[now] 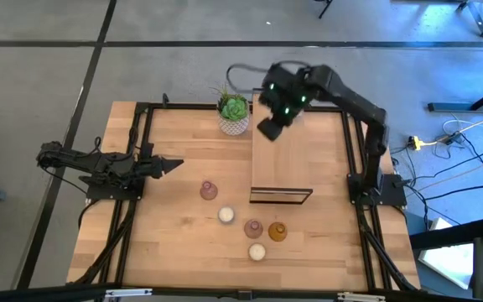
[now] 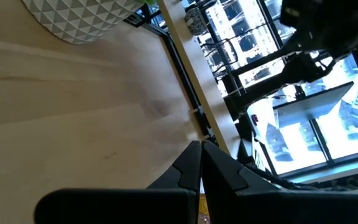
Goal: Pick & Place candle stick holders
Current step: Put the bottom pink glass candle holder on the shelf
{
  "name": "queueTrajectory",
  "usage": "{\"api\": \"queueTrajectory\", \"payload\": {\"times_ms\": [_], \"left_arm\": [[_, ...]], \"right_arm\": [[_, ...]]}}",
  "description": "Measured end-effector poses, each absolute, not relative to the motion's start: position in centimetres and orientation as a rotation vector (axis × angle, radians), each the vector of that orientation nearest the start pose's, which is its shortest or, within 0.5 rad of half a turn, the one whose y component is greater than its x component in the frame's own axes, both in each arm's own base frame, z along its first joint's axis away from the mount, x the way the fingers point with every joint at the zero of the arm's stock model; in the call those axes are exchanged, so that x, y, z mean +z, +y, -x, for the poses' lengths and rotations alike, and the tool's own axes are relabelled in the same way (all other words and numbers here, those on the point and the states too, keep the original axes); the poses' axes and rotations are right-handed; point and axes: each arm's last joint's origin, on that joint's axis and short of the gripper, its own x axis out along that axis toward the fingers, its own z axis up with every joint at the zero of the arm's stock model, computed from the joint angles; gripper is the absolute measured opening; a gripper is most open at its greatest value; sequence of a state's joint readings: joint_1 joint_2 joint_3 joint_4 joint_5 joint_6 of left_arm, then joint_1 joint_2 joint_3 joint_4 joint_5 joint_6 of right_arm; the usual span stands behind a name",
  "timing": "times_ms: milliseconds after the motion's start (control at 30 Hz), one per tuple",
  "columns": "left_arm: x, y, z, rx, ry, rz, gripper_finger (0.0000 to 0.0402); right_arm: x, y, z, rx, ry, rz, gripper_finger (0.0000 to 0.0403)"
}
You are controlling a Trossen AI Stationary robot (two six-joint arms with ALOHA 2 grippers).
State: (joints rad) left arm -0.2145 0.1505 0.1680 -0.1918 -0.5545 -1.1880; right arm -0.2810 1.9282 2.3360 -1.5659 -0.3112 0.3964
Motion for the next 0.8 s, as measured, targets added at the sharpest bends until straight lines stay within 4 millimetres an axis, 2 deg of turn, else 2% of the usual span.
{"api": "queueTrajectory", "payload": {"times_ms": [200,467,600,800], "left_arm": [[19.1,-0.7,-9.6,0.319,-0.002,1.089,0.0006],[19.1,-1.4,-9.7,0.124,0.124,1.045,0.0006],[19.1,-1.7,-9.6,0.04,0.175,1.027,0.0006],[19.3,-2.0,-9.6,0.009,0.174,1.02,0.0006]], "right_arm": [[41.6,-1.7,-35.4,-0.118,1.156,-0.708,0.0094],[42.3,7.2,-36.2,-0.099,1.049,-0.731,0.0094],[42.4,10.7,-35.6,-0.125,1.009,-0.738,0.0094],[42.4,14.6,-34.1,-0.191,0.992,-0.783,0.0094]]}}
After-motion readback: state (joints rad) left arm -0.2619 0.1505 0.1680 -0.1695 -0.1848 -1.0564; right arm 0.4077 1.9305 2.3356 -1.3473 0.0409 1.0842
